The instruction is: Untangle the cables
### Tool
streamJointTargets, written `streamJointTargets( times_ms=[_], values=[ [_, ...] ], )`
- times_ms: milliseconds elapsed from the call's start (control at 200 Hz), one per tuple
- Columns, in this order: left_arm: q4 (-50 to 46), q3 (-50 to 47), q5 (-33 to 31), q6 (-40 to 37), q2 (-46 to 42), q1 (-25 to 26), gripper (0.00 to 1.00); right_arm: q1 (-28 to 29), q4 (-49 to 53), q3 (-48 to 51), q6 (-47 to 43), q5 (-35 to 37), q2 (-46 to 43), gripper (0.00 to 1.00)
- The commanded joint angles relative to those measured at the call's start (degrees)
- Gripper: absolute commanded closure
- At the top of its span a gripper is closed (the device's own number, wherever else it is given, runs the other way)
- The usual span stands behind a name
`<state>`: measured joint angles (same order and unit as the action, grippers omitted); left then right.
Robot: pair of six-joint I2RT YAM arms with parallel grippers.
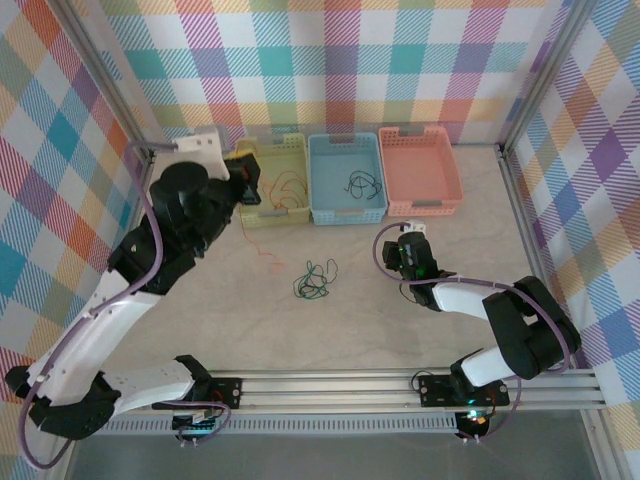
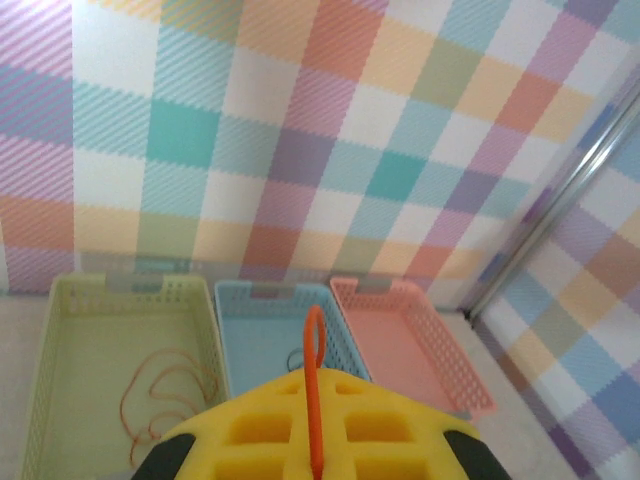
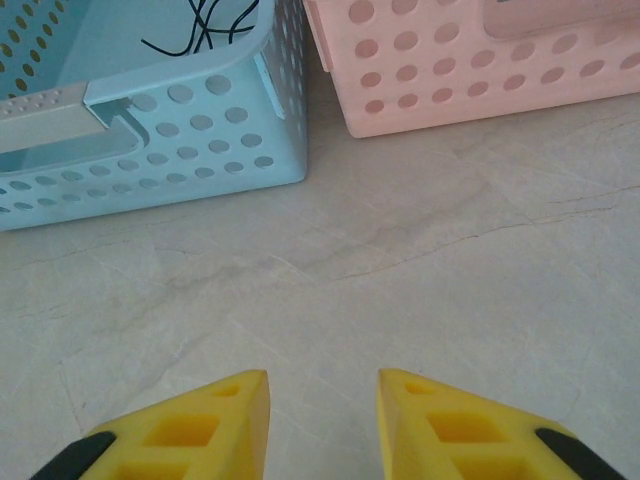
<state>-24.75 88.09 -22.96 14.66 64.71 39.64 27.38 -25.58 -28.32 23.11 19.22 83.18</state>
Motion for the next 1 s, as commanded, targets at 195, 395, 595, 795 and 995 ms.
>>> streamJointTargets(
  times_ms=[195, 395, 595, 795, 995],
  values=[
    [-0.4, 12.2, 9.4, -1.5, 12.3, -11.7, 1.0, -0.1, -1.6, -1.6, -1.3, -2.0, -0.3, 0.66],
    [-1.1, 20.9, 14.4, -0.5, 21.4, -16.7, 1.0, -0.1, -1.9, -1.7, -1.5, -2.6, -0.1, 0.67],
    [-2.3, 27.9, 14.6, -0.4, 29.3, -19.3, 1.0, -0.2, -1.8, -1.7, -1.7, -3.0, 0.0, 0.67],
    [-2.8, 32.4, 13.7, -0.6, 35.6, -19.8, 1.0, -0.1, -1.9, -2.1, -2.0, -3.5, 0.3, 0.67],
    [-2.3, 34.9, 13.2, -0.7, 41.6, -21.6, 1.0, -0.1, -2.0, -2.2, -2.3, -3.7, 0.4, 0.67]
  ],
)
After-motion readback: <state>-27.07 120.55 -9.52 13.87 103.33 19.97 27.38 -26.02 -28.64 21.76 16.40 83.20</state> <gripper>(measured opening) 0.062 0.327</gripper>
